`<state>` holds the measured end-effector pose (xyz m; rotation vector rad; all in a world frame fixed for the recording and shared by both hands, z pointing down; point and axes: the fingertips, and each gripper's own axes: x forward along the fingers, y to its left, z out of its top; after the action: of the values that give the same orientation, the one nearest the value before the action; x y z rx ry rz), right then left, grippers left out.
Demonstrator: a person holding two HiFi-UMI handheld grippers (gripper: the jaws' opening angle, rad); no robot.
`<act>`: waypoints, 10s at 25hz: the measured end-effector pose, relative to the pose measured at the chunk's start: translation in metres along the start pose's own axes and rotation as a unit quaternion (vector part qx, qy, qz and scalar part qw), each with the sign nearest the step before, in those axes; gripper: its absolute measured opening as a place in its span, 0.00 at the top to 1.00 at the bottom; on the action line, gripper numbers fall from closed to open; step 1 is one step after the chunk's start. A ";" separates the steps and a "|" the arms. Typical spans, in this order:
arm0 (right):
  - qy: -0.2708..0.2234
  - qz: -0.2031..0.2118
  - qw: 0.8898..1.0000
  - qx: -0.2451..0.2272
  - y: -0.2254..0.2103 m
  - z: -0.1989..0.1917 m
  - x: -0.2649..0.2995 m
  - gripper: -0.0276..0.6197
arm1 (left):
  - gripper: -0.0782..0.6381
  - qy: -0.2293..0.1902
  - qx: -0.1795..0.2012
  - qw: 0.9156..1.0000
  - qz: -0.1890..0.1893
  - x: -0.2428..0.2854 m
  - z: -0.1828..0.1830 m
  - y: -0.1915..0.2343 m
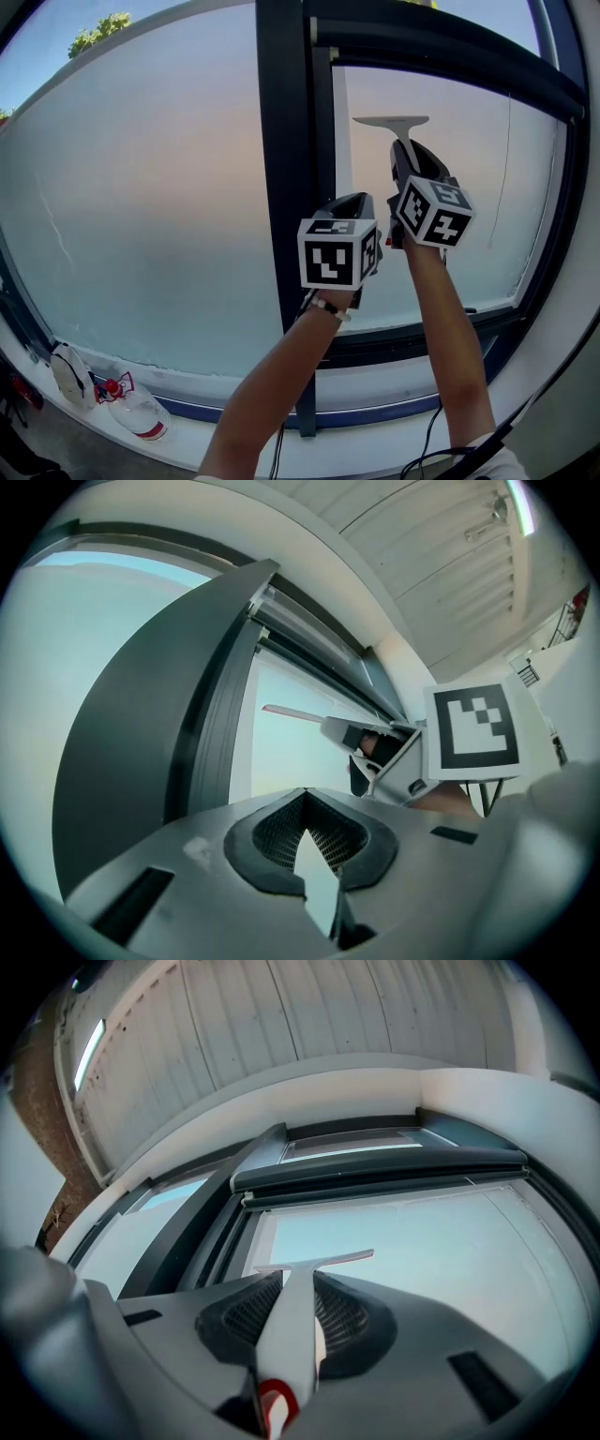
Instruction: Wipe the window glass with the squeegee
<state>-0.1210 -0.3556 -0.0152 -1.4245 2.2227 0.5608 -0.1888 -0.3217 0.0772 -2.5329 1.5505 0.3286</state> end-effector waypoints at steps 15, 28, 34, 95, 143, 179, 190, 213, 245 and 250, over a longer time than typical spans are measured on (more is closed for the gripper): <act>-0.003 0.011 1.000 0.003 0.025 0.013 0.047 0.82 | 0.89 -0.014 0.000 1.000 -0.003 -0.014 0.009 0.013; 0.020 -0.003 1.000 0.000 0.024 -0.020 0.029 0.82 | 0.89 -0.002 0.011 1.000 0.012 -0.031 -0.015 0.019; 0.039 -0.008 0.999 0.011 0.021 -0.046 0.006 0.82 | 0.89 0.010 0.009 1.000 0.025 -0.042 -0.041 0.024; 0.295 -0.025 0.950 0.098 0.055 -0.404 -0.244 0.82 | 0.89 0.228 -0.123 0.965 0.034 -0.134 -0.356 -0.024; 0.046 -0.002 0.998 0.047 -0.049 -0.074 -0.074 0.82 | 0.89 0.091 -0.006 0.996 -0.015 0.003 -0.151 -0.050; -0.011 0.008 1.000 0.020 -0.096 0.019 0.028 0.82 | 0.89 0.043 0.005 0.999 0.015 0.058 -0.095 -0.026; 0.007 0.009 0.999 0.030 -0.094 -0.027 -0.002 0.82 | 0.89 0.056 -0.013 0.998 0.010 0.054 -0.119 -0.024; 0.054 0.002 0.998 0.040 -0.087 -0.123 -0.073 0.82 | 0.89 0.093 -0.033 0.995 0.001 0.049 -0.172 -0.036; 0.144 -0.019 0.987 0.075 -0.082 -0.274 -0.184 0.82 | 0.89 0.171 -0.076 0.982 -0.005 0.025 -0.276 -0.050; 0.159 -0.021 0.983 0.090 -0.082 -0.297 -0.200 0.82 | 0.89 0.191 -0.088 0.978 -0.008 0.020 -0.303 -0.055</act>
<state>-0.0137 -0.4033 0.3328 -1.5484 2.4055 0.1170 -0.0990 -0.3875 0.3646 -2.8763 1.6895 -0.0319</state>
